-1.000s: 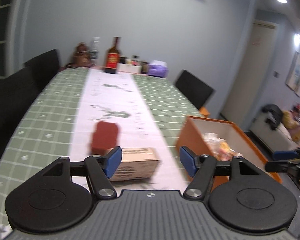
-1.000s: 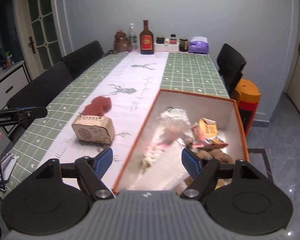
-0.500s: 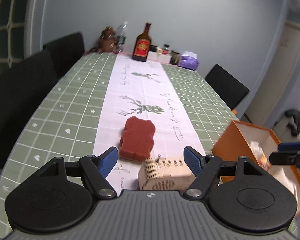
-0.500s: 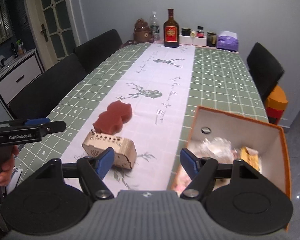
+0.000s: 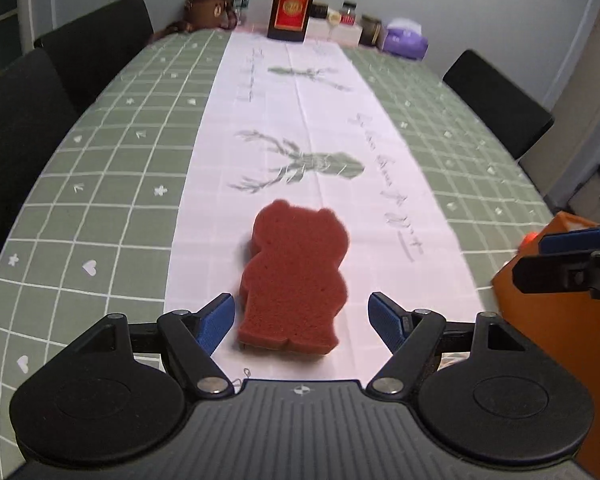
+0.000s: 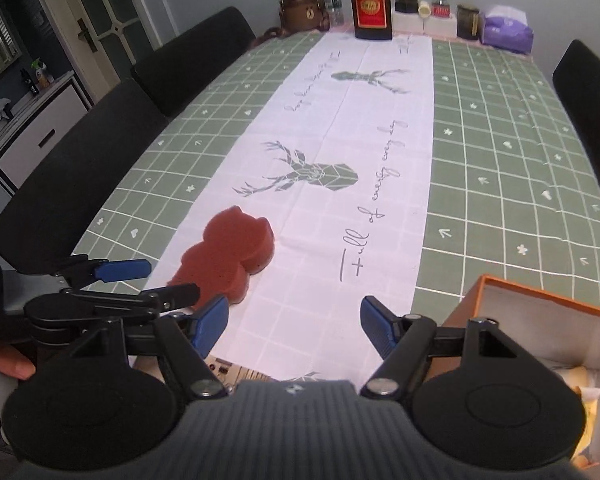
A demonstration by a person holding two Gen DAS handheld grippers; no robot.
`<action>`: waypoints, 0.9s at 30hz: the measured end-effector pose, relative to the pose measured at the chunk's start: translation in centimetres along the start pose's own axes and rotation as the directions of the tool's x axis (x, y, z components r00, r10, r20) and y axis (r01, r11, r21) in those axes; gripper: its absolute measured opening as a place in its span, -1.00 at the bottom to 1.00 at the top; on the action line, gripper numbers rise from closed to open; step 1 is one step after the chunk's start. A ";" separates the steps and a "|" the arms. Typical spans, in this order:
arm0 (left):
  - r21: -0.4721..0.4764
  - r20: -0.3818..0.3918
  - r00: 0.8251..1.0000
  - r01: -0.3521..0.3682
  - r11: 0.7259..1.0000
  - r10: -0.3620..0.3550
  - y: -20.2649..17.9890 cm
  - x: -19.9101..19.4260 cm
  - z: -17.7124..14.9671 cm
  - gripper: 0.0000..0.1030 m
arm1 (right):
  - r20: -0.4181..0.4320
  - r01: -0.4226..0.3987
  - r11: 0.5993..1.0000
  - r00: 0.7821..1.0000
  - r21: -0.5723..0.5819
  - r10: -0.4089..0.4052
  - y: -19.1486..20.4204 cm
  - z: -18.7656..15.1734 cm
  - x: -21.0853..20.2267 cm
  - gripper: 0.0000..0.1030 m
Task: Organize soft objects
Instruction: 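Grasp the red bear-shaped sponge with the left gripper, then lift the red sponge with the left gripper and carry it over the box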
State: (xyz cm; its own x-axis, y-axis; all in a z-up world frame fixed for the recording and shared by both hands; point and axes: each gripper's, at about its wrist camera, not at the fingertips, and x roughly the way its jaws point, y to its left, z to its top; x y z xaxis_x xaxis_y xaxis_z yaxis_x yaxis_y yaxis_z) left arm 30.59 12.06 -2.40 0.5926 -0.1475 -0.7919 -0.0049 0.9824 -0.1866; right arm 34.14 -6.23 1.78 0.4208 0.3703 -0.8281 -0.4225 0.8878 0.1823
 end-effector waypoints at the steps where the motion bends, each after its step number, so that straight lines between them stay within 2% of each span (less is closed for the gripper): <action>1: -0.002 -0.015 1.000 0.001 1.000 -0.001 0.1 0.5 0.0 0.73 | -0.016 -0.003 1.000 1.000 0.005 0.003 -0.2 0.2 0.6 0.40; 7: 0.003 -0.061 0.998 0.003 1.000 -0.002 0.3 2.5 0.1 0.73 | -0.080 -0.021 0.999 0.997 0.045 0.024 -1.0 0.6 3.4 0.41; 9: 0.003 -0.072 0.997 -0.003 1.000 0.003 0.4 2.9 0.1 0.66 | -0.084 -0.024 0.999 0.996 0.047 0.028 -1.1 0.7 3.7 0.41; 10: 0.004 -0.078 0.997 -0.006 1.000 0.007 0.4 3.1 0.1 0.53 | -0.084 -0.026 0.999 0.996 0.047 0.029 -1.1 0.7 3.8 0.41; 14: -0.012 -0.076 0.997 -0.005 1.000 0.004 0.5 3.1 0.0 0.24 | -0.076 -0.025 0.999 0.997 0.038 0.028 -0.9 0.6 3.7 0.41; 16: -0.013 -0.053 0.999 -0.012 1.000 0.011 0.4 2.8 0.0 0.16 | -0.068 -0.022 0.999 0.997 0.030 0.024 -0.8 0.5 3.5 0.41; 20: -0.005 0.040 0.999 -0.001 1.000 0.001 0.0 0.5 0.1 0.10 | -0.041 -0.035 0.998 0.998 0.045 0.036 -0.6 0.1 2.5 0.40; 24: 0.029 0.111 0.994 -0.010 1.000 0.007 -1.2 -2.6 0.0 0.07 | 0.031 -0.049 0.998 0.998 0.050 0.048 0.2 -0.4 0.3 0.40; 27: 0.060 0.143 0.990 0.001 0.998 -0.009 -2.5 -5.0 -1.0 0.07 | 0.089 -0.089 0.993 0.993 0.074 0.082 0.7 -1.1 -1.8 0.41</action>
State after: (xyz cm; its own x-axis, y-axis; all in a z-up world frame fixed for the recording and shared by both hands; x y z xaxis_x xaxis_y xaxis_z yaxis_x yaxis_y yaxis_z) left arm 26.85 10.18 1.49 0.7020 -0.1386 -0.6986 0.0437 0.9874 -0.1520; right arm 32.22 -6.56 2.81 0.4541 0.4650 -0.7600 -0.3977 0.8691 0.2941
